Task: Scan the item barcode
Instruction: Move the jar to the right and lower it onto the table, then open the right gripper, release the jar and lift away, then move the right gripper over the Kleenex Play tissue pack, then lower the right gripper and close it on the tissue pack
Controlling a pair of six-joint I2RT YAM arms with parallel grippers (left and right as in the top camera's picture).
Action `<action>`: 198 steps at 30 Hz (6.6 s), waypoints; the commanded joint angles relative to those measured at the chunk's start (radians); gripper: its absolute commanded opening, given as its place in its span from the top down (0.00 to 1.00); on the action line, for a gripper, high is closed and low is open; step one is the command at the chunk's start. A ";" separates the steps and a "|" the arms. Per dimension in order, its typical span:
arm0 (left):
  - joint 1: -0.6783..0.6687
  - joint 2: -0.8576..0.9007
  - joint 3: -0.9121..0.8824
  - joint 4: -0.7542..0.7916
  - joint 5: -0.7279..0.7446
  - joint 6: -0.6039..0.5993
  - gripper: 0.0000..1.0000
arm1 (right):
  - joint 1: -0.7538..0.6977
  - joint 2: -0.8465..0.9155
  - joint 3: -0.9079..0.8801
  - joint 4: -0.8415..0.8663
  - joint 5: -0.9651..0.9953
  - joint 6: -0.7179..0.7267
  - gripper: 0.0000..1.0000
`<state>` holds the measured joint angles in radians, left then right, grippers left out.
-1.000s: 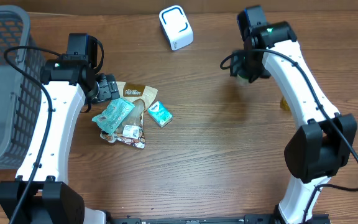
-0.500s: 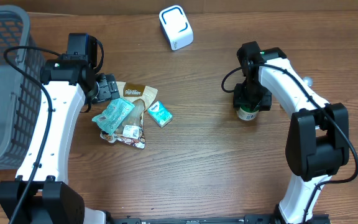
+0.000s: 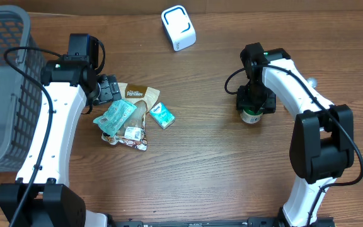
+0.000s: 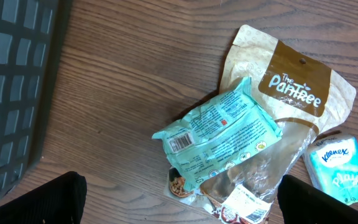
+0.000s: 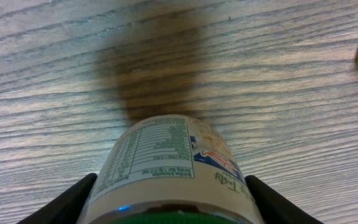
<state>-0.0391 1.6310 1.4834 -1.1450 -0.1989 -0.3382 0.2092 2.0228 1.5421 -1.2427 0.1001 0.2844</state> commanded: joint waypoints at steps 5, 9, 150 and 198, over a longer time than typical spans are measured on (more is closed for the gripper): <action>-0.003 0.003 0.009 0.000 -0.003 -0.010 0.01 | -0.004 -0.012 -0.013 -0.009 -0.005 0.004 0.34; -0.003 0.003 0.009 0.000 -0.003 -0.010 0.00 | -0.005 -0.012 -0.054 0.015 -0.004 0.003 0.33; -0.003 0.003 0.009 0.000 -0.003 -0.010 0.00 | 0.603 0.034 -0.163 0.742 -0.237 0.163 0.96; -0.003 0.003 0.009 0.000 -0.003 -0.010 0.00 | 0.387 0.060 -0.056 0.763 -0.300 0.296 0.74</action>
<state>-0.0391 1.6310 1.4834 -1.1450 -0.1989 -0.3382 0.5766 2.0865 1.4685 -0.4770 -0.1909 0.5686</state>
